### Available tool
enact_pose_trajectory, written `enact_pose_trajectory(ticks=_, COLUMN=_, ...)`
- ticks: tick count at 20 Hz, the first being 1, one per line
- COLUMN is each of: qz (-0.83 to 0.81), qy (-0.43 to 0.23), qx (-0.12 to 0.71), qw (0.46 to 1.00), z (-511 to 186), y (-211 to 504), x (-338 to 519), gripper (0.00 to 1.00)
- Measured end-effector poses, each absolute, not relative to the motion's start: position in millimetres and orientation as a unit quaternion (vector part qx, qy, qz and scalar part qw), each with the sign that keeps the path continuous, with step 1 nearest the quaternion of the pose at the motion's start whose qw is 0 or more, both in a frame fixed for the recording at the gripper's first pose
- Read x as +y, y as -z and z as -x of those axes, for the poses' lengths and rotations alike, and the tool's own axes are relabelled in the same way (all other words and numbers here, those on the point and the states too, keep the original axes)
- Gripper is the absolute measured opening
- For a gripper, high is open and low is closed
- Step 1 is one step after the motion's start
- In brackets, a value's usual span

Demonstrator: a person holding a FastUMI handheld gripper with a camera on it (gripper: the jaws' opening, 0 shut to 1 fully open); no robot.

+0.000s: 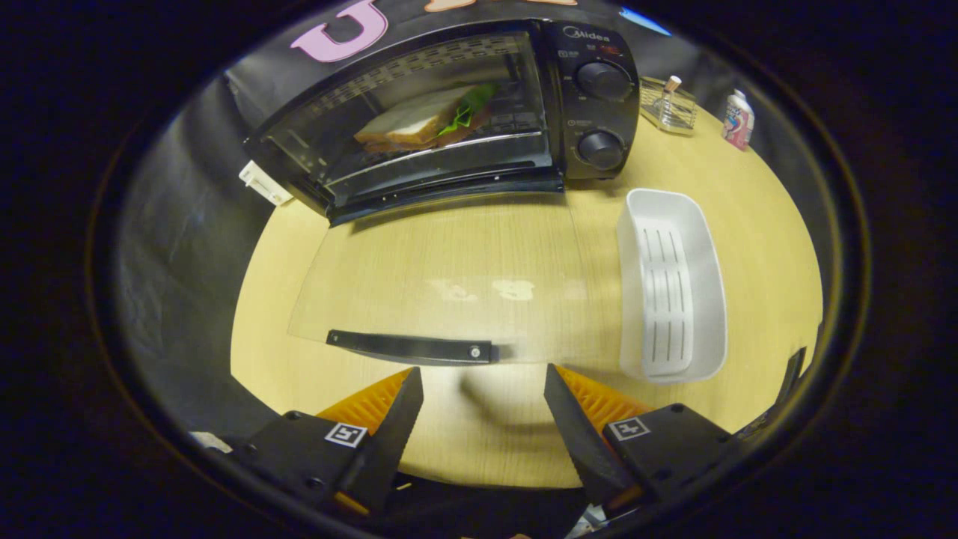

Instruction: Open the toaster oven, put the food inside, and close the toaster oven door.

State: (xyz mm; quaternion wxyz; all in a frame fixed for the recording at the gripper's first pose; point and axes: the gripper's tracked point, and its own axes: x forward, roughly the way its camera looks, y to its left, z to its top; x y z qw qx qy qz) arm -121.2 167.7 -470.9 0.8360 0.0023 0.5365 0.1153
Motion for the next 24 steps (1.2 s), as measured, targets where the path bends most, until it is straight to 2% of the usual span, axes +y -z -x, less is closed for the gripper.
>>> enact_pose_trajectory(ticks=4, qz=-0.045, qy=-0.103, qx=0.515, qw=0.85, z=113, y=447, x=174, gripper=0.99)
enact_pose_trajectory(ticks=12, qz=-0.061, qy=-0.106, qx=0.409, qw=0.904, z=71, y=372, x=185, gripper=0.99)
enact_pose_trajectory(ticks=24, qz=-0.095, qy=-0.097, qx=0.298, qw=0.945, z=8, y=321, x=202, gripper=1.0)
